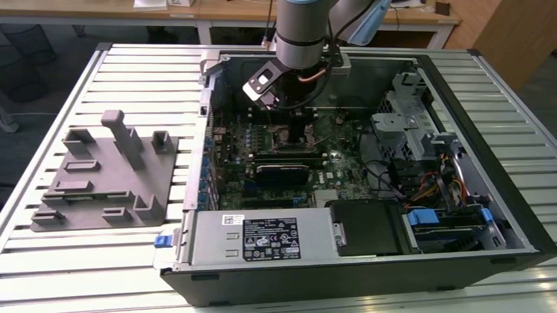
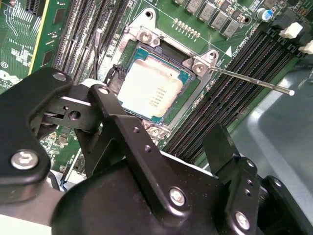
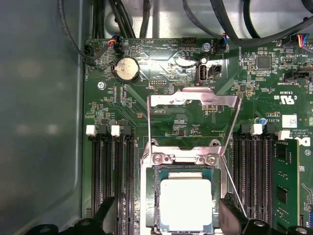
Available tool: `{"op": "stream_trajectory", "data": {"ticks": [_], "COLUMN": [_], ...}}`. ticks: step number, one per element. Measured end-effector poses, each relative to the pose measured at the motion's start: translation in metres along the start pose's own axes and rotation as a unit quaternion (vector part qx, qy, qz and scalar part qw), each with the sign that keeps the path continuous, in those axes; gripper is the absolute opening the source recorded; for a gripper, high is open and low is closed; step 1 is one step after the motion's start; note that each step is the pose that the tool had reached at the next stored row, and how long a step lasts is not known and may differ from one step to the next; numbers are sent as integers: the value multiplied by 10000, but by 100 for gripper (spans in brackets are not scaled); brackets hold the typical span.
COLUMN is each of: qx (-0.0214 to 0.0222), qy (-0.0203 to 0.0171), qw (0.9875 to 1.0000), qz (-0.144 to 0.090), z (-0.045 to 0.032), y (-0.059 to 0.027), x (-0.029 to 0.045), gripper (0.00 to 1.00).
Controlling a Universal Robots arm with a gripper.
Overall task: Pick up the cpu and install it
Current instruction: 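Place the cpu into insertion slot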
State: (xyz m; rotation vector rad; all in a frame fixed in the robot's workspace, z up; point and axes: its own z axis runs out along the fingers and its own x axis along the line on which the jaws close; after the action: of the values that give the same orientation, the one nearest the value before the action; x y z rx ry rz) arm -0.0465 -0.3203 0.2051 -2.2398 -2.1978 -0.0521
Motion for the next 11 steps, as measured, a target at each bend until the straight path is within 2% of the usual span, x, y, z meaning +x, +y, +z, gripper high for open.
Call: {"op": "stream_trajectory", "data": {"ticks": [6,7,11], "qx": [0,0,0], "qy": [-7,-9,-14], "qw": [10000,10000,10000], "qz": [0,0,0], "z": [0,0,0], "y": [0,0,0], "x": [0,0,0], "gripper": [89,82,82]}}
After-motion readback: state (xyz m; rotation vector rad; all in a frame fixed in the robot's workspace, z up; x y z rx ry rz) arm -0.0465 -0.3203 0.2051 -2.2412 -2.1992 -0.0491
